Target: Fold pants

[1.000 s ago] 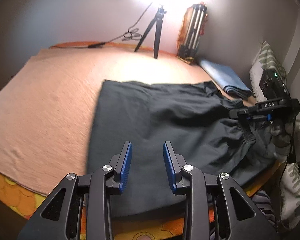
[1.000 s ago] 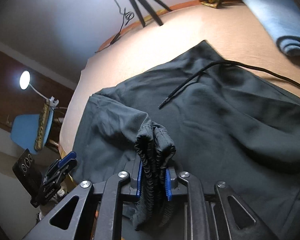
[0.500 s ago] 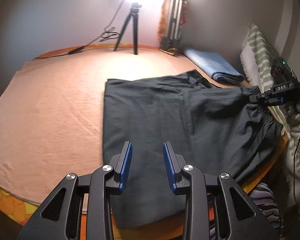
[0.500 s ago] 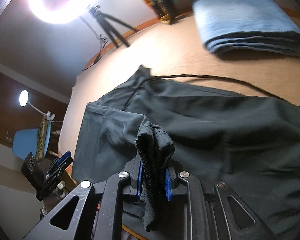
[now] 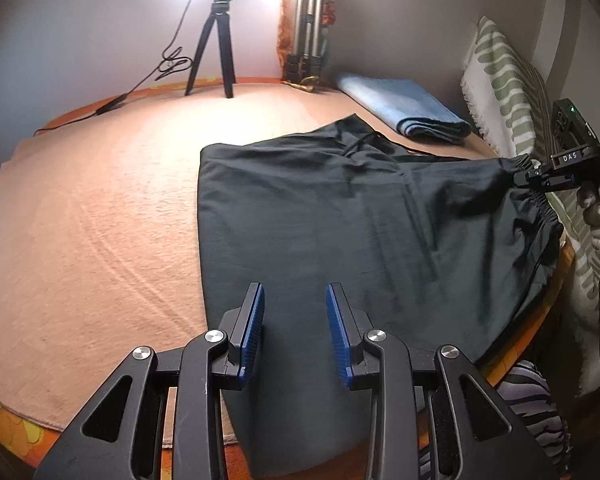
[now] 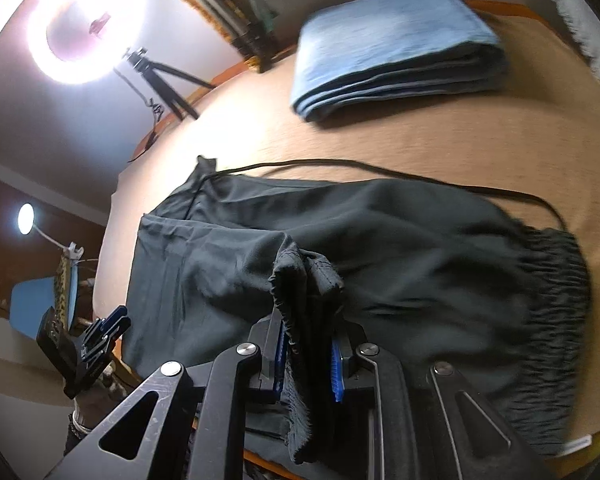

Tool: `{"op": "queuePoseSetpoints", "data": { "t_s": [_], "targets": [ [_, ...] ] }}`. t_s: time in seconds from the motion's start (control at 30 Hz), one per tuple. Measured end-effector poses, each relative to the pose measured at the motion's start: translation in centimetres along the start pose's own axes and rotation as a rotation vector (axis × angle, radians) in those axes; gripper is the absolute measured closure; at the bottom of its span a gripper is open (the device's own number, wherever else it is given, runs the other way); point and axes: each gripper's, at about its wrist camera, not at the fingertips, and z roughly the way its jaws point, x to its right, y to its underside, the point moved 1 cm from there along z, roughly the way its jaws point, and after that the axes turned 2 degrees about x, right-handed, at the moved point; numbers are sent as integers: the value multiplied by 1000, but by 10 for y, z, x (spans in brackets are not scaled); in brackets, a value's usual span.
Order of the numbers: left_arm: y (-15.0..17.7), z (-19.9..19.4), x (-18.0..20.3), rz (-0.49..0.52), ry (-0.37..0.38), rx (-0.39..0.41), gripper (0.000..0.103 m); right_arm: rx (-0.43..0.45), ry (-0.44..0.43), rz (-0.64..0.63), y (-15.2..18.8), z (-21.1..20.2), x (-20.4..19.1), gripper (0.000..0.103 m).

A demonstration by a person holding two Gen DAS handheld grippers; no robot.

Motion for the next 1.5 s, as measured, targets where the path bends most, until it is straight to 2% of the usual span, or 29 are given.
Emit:
{"op": "queuePoseSetpoints", "data": {
  "t_s": [0.33,0.7,0.9,1.0,1.07,1.3,1.37,1.43,1.5],
  "targets": [
    [0,13,16,32,13,-26,73,3,70,21,-9,-27,39,87],
    [2,12,15,27,-3,-31,73,-32,166,-32,-12,-13,57,86],
    [7,2,4,-24,-25,-20,73,-32,232,-54,-13,-12,58,87],
    [13,-6,-3,-53,-30,-18,64,-34,275,-94,-10,-10,51,87],
    [16,-10,-8,-72,-36,-21,63,-33,298,-116,-9,-8,48,87],
    [28,-14,-15,-144,-18,-40,63,4,327,-133,-6,-22,35,69],
    [31,-12,-11,-148,-14,-47,63,26,360,-151,-4,-28,27,53],
    [34,-10,-7,-147,-20,-47,62,74,378,-167,-3,-39,15,45],
    [34,-10,-5,-149,-22,-42,62,112,364,-162,-3,-49,7,45]
  ]
}}
